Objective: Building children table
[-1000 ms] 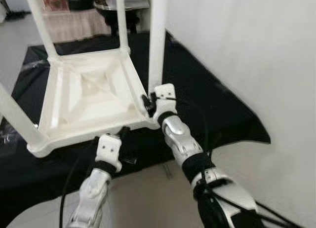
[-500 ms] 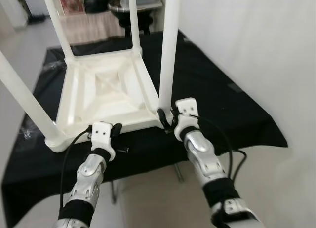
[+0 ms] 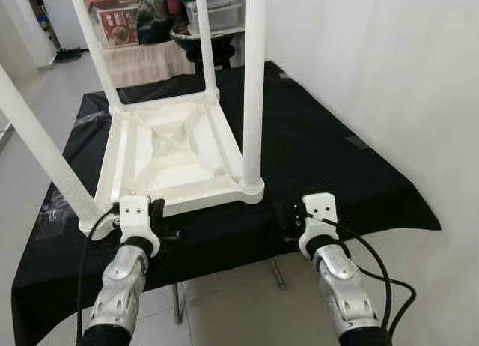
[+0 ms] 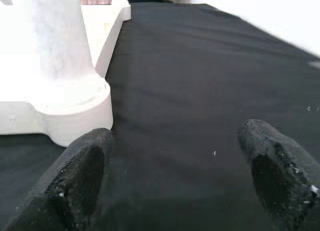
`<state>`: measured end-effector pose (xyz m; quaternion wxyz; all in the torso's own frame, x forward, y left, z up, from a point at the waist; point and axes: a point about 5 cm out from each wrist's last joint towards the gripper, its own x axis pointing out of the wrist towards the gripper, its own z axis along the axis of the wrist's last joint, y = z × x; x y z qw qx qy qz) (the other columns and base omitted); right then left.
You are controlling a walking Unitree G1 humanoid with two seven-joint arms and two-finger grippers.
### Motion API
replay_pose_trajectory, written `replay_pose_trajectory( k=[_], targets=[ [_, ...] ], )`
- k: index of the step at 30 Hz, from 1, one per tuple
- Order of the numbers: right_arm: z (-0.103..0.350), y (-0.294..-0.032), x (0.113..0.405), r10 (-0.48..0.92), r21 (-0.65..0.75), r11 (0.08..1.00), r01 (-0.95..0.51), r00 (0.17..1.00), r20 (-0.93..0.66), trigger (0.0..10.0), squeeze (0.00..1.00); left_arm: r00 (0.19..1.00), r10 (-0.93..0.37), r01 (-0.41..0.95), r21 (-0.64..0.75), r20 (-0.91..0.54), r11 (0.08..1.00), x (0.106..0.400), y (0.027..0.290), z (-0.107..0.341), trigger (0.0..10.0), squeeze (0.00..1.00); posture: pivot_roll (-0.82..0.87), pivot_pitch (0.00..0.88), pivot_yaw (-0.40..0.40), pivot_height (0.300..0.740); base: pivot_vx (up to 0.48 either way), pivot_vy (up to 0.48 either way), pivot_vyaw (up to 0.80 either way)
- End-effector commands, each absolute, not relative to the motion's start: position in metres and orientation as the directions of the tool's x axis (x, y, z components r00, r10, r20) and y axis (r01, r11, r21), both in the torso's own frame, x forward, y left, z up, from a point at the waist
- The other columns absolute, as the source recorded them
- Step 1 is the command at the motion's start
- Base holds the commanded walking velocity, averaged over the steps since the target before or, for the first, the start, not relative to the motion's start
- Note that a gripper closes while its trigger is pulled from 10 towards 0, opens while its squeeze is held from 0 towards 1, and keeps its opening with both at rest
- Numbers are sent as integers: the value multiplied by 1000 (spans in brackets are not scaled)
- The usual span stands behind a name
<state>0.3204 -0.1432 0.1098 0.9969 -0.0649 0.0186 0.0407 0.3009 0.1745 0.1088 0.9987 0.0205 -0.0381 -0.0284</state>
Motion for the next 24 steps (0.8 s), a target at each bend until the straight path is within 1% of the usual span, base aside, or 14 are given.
replay_pose_trajectory(
  k=[1, 2, 4, 5, 6, 7, 11, 13, 15, 16, 17, 20, 21, 24],
  targets=[
    [108, -140, 321, 73, -157, 984, -81, 996, -59, 10000, 0, 994, -76, 70, 85, 72, 994, 298, 170, 109, 10000, 0, -34, 41, 27, 740, 0, 0, 0],
    [109, -142, 320, 52, -191, 980, -61, 997, -50, 10000, 0, 992, -107, 99, 108, 69, 989, 293, 165, 110, 10000, 0, -27, 46, 19, 740, 0, 0, 0],
    [109, -142, 320, 52, -191, 980, -61, 997, -50, 10000, 0, 992, -107, 99, 108, 69, 989, 293, 165, 110, 10000, 0, -27, 46, 19, 740, 0, 0, 0],
    [109, -145, 318, 32, -263, 964, -36, 999, -22, 10000, 0, 988, -128, 119, 100, 84, 988, 287, 162, 109, 10000, 0, -25, 50, 16, 740, 0, 0, 0],
    [109, -146, 314, 30, -290, 956, -32, 999, -12, 10000, 0, 986, -139, 129, 99, 91, 987, 277, 161, 106, 10000, 0, -33, 46, 13, 740, 0, 0, 0],
    [109, -146, 314, 30, -290, 956, -32, 999, -12, 10000, 0, 986, -139, 129, 99, 91, 987, 277, 161, 106, 10000, 0, -33, 46, 13, 740, 0, 0, 0],
    [111, -151, 300, 57, -327, 944, -47, 998, 23, 10000, 0, 981, -185, 176, 131, 62, 976, 244, 158, 94, 10000, 0, -25, 45, 11, 740, 0, 0, 0],
    [109, -152, 299, 60, -332, 942, -50, 998, 19, 10000, 0, 980, -193, 184, 142, 51, 973, 240, 157, 92, 10000, 0, -18, 42, 12, 740, 0, 0, 0],
    [99, -150, 293, 113, -251, 961, -117, 993, -34, 10000, 0, 982, -187, 180, 161, 28, 970, 239, 158, 87, 10000, 0, -12, 28, 17, 740, 0, 0, 0],
    [99, -150, 293, 113, -251, 961, -117, 993, -34, 10000, 0, 982, -187, 180, 161, 28, 970, 239, 158, 87, 10000, 0, -12, 28, 17, 740, 0, 0, 0],
    [89, -146, 292, 153, -160, 973, -164, 985, -80, 10000, 0, 983, -186, 181, 181, 10, 967, 240, 157, 84, 10000, 0, -24, 12, 16, 740, 0, 0, 0],
    [86, -144, 293, 174, -110, 977, -183, 981, -89, 10000, 0, 981, -196, 192, 192, -1, 962, 244, 154, 81, 10000, 0, -29, 9, 13, 740, 0, 0, 0],
    [85, -141, 296, 203, -108, 971, -213, 975, -90, 10000, 0, 979, -202, 200, 183, -6, 963, 248, 150, 81, 10000, 0, -28, 2, 11, 740, 0, 0, 0],
    [85, -140, 297, 213, -111, 969, -222, 973, -93, 10000, 0, 979, -204, 202, 177, -9, 963, 250, 149, 81, 10000, 0, -28, 2, 11, 740, 0, 0, 0]
  ],
)
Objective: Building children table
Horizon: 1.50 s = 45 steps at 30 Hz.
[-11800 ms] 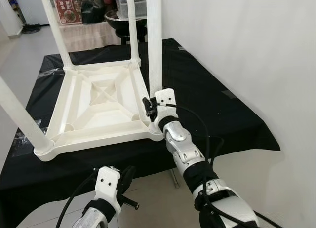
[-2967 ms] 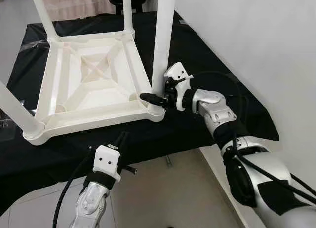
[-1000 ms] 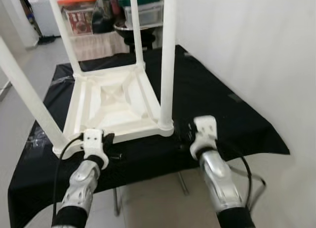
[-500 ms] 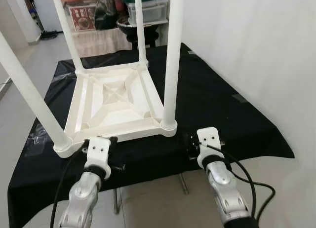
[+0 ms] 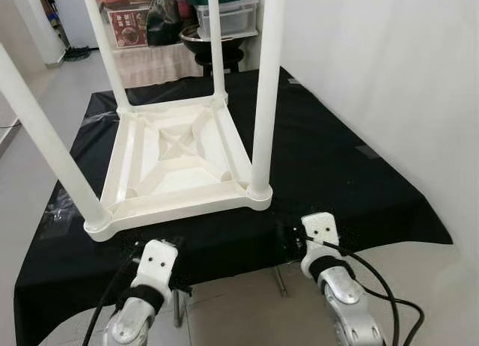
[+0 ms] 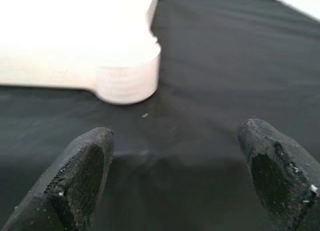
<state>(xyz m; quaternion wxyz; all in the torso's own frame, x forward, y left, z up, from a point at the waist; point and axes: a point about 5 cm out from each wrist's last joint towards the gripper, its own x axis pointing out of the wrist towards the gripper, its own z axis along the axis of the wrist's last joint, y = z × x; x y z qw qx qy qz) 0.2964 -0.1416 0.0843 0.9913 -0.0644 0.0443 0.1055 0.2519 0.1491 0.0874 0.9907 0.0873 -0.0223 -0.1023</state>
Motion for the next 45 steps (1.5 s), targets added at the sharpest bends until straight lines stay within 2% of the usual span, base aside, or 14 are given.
replay_pose_trajectory(
  k=[1, 11, 14, 18, 20, 24, 28, 38, 40, 45],
  targets=[
    [84, -139, 298, 220, -116, 966, -230, 971, -94, 10000, 0, 979, -206, 204, 167, -6, 965, 252, 148, 81, 10000, 0, -26, 0, 8, 740, 0, 0, 0],
    [89, -134, 305, 266, -150, 950, -275, 961, -81, 10000, 0, 974, -228, 221, 173, 20, 960, 262, 139, 88, 10000, 0, -40, 0, 21, 740, 0, 0, 0],
    [90, -134, 307, 287, -200, 933, -298, 955, -80, 10000, 0, 972, -232, 223, 188, 26, 957, 266, 137, 90, 10000, 0, -45, 0, 24, 740, 0, 0, 0],
    [90, -135, 308, 291, -198, 933, -301, 953, -80, 10000, 0, 972, -234, 223, 203, 32, 954, 267, 136, 91, 10000, 0, -45, 3, 27, 740, 0, 0, 0],
    [91, -134, 310, 315, -148, 935, -323, 946, -75, 10000, 0, 974, -224, 211, 205, 39, 956, 269, 137, 92, 10000, 0, -45, 4, 33, 740, 0, 0, 0],
    [92, -132, 310, 338, -164, 924, -345, 939, -68, 10000, 0, 975, -216, 203, 199, 43, 959, 269, 138, 93, 10000, 0, -40, 5, 33, 740, 0, 0, 0],
    [91, -128, 309, 375, -210, 900, -382, 924, -73, 10000, 0, 975, -216, 201, 204, 53, 958, 270, 138, 95, 10000, 0, -43, 12, 28, 740, 0, 0, 800],
    [91, -127, 311, 389, -169, 903, -395, 918, -68, 10000, 0, 975, -216, 204, 192, 44, 960, 272, 140, 94, 10000, 0, -39, 22, 36, 740, 0, 0, 800],
    [91, -126, 312, 422, -130, 895, -428, 904, -70, 10000, 0, 974, -224, 214, 177, 39, 961, 272, 140, 94, 10000, 0, -38, 22, 37, 740, 0, 0, 0],
    [91, -125, 314, 453, -132, 878, -459, 888, -79, 10000, 0, 972, -232, 222, 167, 37, 961, 273, 140, 94, 10000, 0, -30, 25, 41, 740, 0, 0, 0]
  ],
)
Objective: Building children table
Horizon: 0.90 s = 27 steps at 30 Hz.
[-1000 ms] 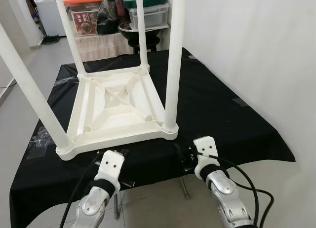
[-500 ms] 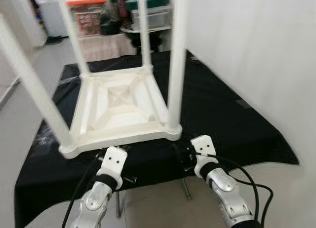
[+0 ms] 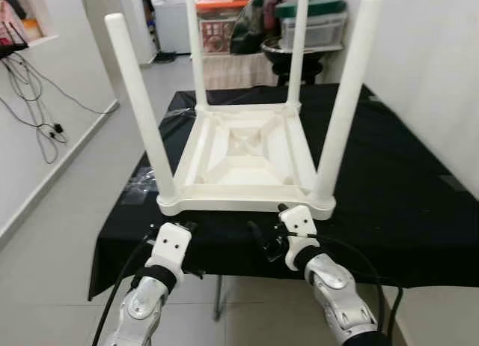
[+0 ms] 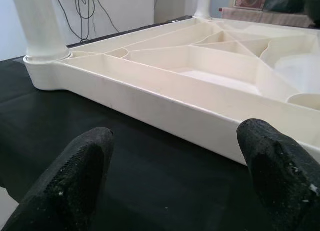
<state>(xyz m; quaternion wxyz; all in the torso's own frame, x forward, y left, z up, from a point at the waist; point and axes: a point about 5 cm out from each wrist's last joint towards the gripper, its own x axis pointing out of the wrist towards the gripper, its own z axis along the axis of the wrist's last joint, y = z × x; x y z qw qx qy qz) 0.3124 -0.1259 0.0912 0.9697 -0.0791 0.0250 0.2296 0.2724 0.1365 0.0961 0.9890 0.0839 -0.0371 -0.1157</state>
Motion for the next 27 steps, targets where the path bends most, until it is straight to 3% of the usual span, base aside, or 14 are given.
replay_pose_trajectory(
  k=[1, 7, 13, 15, 18, 19, 24, 27],
  targets=[
    [92, -123, 315, 473, -173, 860, -481, 877, -86, 10000, 0, 971, -235, 227, 161, 36, 961, 274, 140, 94, 10000, 0, -30, 25, 43, 740, 0, 0, 0],
    [90, -117, 323, 508, -256, 802, -540, 842, -183, 10000, 0, 969, -245, 239, 145, 29, 960, 274, 140, 94, 10000, 0, -17, 27, 40, 740, 0, 0, 789],
    [88, -115, 337, 478, -312, 757, -574, 812, -334, 10000, 0, 968, -251, 246, 140, 24, 959, 272, 140, 93, 10000, 0, -8, 27, 39, 740, 0, 0, 0],
    [83, -117, 341, 443, -334, 721, -607, 774, -452, 10000, 0, 967, -254, 248, 138, 23, 959, 272, 139, 92, 10000, 0, -5, 28, 36, 740, 0, 0, 0],
    [82, -119, 344, 432, -295, 729, -618, 749, -502, 10000, 0, 967, -255, 250, 137, 23, 959, 271, 138, 92, 10000, 0, -1, 27, 30, 740, 0, 0, 0],
    [85, -124, 350, 421, -220, 759, -612, 720, -552, 10000, 0, 966, -257, 253, 133, 21, 958, 271, 137, 92, 10000, 0, 2, 31, 24, 740, 0, 0, 0],
    [98, -133, 363, 402, -182, 799, -573, 734, -547, 10000, 0, 966, -259, 255, 126, 20, 959, 270, 135, 92, 10000, 0, 5, 34, 17, 740, 0, 0, 0],
    [111, -139, 375, 338, -143, 872, -468, 787, -515, 10000, 0, 966, -260, 256, 120, 19, 959, 269, 134, 92, 10000, 0, 3, 36, 16, 740, 0, 0, 0]
  ],
)
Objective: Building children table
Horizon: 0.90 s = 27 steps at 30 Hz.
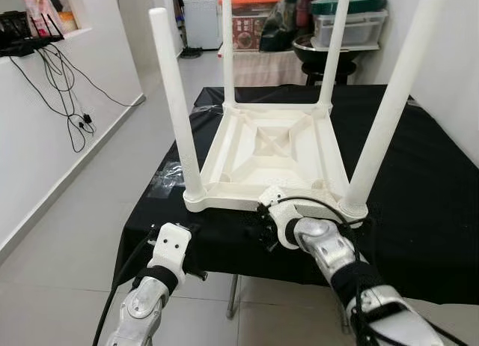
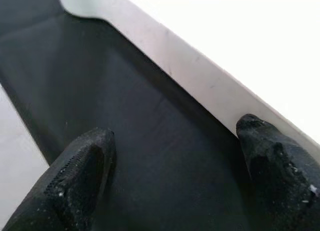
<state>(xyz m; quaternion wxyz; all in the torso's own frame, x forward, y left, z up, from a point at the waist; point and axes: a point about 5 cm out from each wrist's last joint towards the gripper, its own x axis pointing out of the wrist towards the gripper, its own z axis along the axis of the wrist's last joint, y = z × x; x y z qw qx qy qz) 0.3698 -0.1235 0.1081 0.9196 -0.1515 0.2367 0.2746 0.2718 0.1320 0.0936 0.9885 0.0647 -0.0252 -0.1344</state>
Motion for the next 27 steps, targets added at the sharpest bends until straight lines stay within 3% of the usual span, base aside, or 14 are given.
replay_pose_trajectory(
  k=[1, 4, 9, 22, 27],
  targets=[
    [111, -139, 375, 338, -143, 872, -468, 787, -515, 10000, 0, 966, -260, 256, 120, 19, 959, 269, 134, 92, 10000, 0, 3, 36, 16, 740, 0, 0, 0],
    [124, -140, 386, 253, -122, 931, -344, 849, -465, 10000, 0, 965, -260, 257, 116, 18, 960, 269, 133, 91, 10000, 0, 3, 37, 16, 740, 0, 0, 0],
    [130, -133, 391, 193, -50, 970, -240, 875, -445, 10000, 0, 966, -260, 256, 116, 17, 960, 269, 133, 92, 10000, 0, 12, 43, 15, 740, 0, 0, 0],
    [121, -100, 383, 382, 42, 914, -404, 820, -427, 10000, 0, 966, -259, 256, 113, 12, 960, 269, 133, 91, 10000, 0, 6, 41, 18, 740, 0, 0, 0],
    [125, -104, 379, 477, 68, 875, -479, 831, -286, 10000, 0, 965, -263, 261, 106, 10, 960, 269, 134, 91, 10000, 0, 4, 42, 20, 740, 0, 0, 0]
  ],
)
